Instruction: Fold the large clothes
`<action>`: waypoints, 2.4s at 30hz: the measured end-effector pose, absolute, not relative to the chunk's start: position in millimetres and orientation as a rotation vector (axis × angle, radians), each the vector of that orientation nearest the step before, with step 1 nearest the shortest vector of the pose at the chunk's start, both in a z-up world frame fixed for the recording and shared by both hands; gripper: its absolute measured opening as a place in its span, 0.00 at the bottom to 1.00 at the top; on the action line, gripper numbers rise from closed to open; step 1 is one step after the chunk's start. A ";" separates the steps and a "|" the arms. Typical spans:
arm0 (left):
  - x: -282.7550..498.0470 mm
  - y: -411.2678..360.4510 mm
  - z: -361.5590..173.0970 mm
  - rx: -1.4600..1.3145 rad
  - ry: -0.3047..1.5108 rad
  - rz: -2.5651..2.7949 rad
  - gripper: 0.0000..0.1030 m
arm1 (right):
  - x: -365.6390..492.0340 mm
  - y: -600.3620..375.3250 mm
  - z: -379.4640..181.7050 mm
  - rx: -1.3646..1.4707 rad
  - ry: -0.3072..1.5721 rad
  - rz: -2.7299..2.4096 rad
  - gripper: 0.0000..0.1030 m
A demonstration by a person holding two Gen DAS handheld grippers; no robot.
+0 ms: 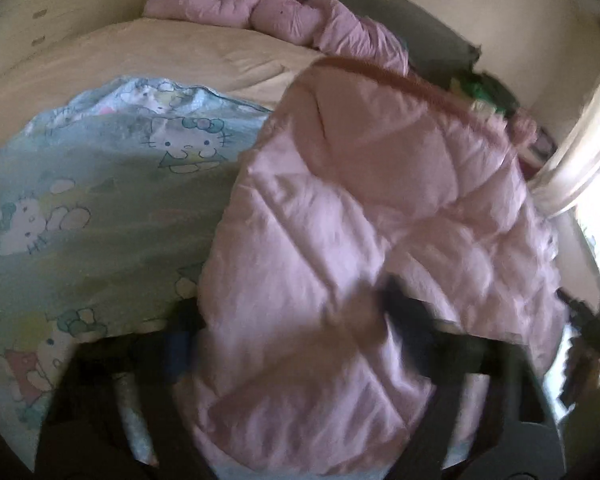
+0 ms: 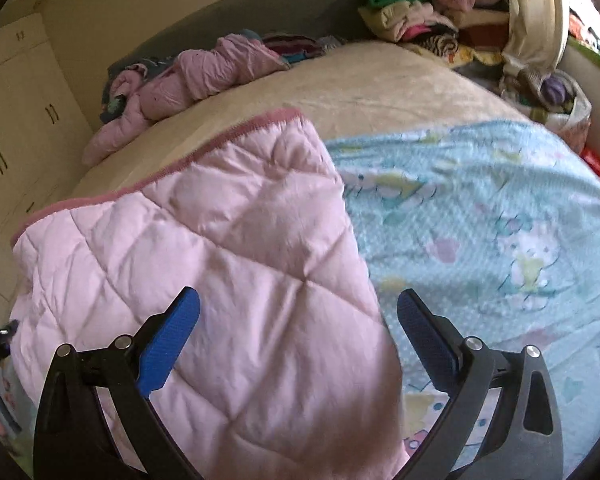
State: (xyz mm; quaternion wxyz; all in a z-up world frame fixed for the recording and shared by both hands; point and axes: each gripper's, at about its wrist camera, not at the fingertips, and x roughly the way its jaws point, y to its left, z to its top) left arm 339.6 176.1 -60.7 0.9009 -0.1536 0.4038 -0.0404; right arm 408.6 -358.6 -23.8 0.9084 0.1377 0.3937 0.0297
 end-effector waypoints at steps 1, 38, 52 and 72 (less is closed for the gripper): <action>340.0 173.8 -61.6 -0.311 0.827 -0.092 0.40 | 407.6 -358.4 -27.3 0.287 0.806 0.077 0.60; 393.6 164.2 -68.5 -0.231 0.773 0.087 0.48 | 472.6 -352.6 -52.1 0.239 0.833 -0.156 0.65; 328.0 121.6 -22.8 -0.138 0.718 0.037 0.78 | 394.9 -216.0 13.3 0.030 0.689 0.213 0.81; 326.8 92.7 -78.0 -0.050 0.807 0.049 0.86 | 443.2 -120.9 -49.3 -0.061 0.894 0.265 0.79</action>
